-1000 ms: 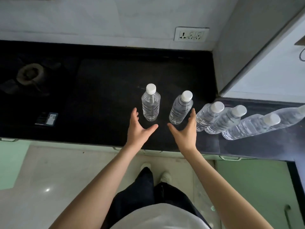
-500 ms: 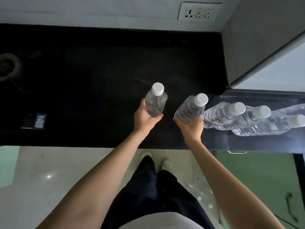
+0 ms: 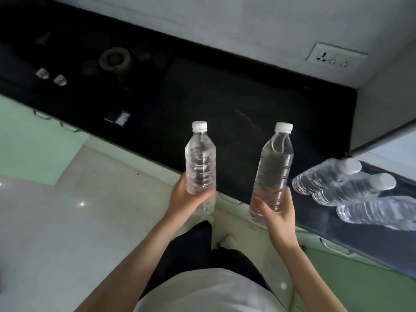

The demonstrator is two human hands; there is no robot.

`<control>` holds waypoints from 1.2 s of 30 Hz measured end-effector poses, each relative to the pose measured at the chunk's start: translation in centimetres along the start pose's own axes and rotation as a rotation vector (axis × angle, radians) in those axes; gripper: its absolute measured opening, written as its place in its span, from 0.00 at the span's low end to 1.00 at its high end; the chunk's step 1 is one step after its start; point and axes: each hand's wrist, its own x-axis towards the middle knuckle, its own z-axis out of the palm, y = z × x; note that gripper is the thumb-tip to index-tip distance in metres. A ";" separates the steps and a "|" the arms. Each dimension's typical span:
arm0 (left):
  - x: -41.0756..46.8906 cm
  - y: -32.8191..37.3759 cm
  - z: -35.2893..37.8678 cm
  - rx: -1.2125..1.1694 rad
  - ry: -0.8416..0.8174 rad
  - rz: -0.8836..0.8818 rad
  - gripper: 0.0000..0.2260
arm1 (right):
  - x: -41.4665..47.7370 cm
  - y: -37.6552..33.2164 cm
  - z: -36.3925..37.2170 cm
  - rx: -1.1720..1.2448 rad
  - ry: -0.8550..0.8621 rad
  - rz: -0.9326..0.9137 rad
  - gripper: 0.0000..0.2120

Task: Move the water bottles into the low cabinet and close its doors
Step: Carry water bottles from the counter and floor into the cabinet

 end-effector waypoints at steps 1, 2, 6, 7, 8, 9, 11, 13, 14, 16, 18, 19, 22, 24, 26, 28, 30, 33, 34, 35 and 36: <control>-1.2 -0.1 -0.7 -0.011 0.040 -0.028 0.15 | -0.2 -0.3 0.1 -0.007 -0.038 0.008 0.21; -2.3 -0.2 -1.3 -0.027 0.082 -0.058 0.12 | -0.3 -0.4 0.3 -0.020 -0.087 0.013 0.21; -6.8 -1.5 -3.6 -0.132 0.203 -0.146 0.08 | -1.1 -0.2 2.6 -0.043 -0.296 0.090 0.15; -7.9 -1.9 -4.1 -0.150 0.231 -0.151 0.10 | -1.4 -0.1 3.4 -0.051 -0.340 0.103 0.14; -9.0 -2.3 -4.7 -0.173 0.271 -0.169 0.11 | -1.9 0.0 4.3 -0.072 -0.383 0.106 0.14; -10.0 -2.7 -5.2 -0.200 0.321 -0.197 0.11 | -2.4 0.1 5.3 -0.098 -0.425 0.100 0.13; -12.0 -3.5 -6.5 -0.293 0.421 -0.257 0.11 | -3.7 0.0 7.4 -0.139 -0.519 0.097 0.13; -13.9 -4.6 -7.9 -0.397 0.495 -0.263 0.13 | -5.1 -0.1 9.5 -0.174 -0.619 0.107 0.13; -14.8 -5.2 -8.6 -0.430 0.535 -0.249 0.13 | -5.9 -0.2 10.7 -0.197 -0.659 0.116 0.14; -16.9 -6.4 -10.2 -0.486 0.611 -0.221 0.10 | -7.5 -0.3 12.9 -0.241 -0.734 0.138 0.17; -18.8 -7.8 -11.9 -0.527 0.673 -0.210 0.10 | -9.2 -0.1 15.3 -0.290 -0.805 0.124 0.17; -19.7 -8.6 -12.8 -0.539 0.704 -0.212 0.10 | -10.0 0.1 16.6 -0.313 -0.837 0.109 0.16; -22.9 -11.3 -15.9 -0.561 0.792 -0.224 0.09 | -12.9 1.5 20.8 -0.365 -0.931 0.089 0.15; -25.3 -13.4 -18.2 -0.575 0.835 -0.239 0.10 | -15.3 3.0 23.8 -0.390 -0.993 0.110 0.17; -27.9 -16.0 -21.0 -0.590 0.862 -0.259 0.11 | -18.1 4.8 27.1 -0.402 -1.024 0.124 0.19; -30.7 -18.7 -24.3 -0.603 0.909 -0.286 0.13 | -21.4 6.6 30.9 -0.421 -1.045 0.110 0.16; -33.5 -21.4 -27.7 -0.601 0.964 -0.311 0.14 | -24.9 8.1 34.7 -0.449 -1.086 0.088 0.14; -37.4 -24.7 -32.6 -0.647 1.053 -0.337 0.10 | -29.3 9.6 40.2 -0.476 -1.156 0.099 0.15; -38.4 -25.6 -34.2 -0.676 1.079 -0.338 0.10 | -30.6 9.7 41.9 -0.475 -1.179 0.100 0.15; -39.3 -26.4 -35.8 -0.710 1.102 -0.344 0.10 | -31.6 9.7 43.6 -0.483 -1.202 0.100 0.15; -39.9 -27.1 -37.3 -0.742 1.120 -0.349 0.11 | -32.5 9.7 45.2 -0.491 -1.220 0.101 0.15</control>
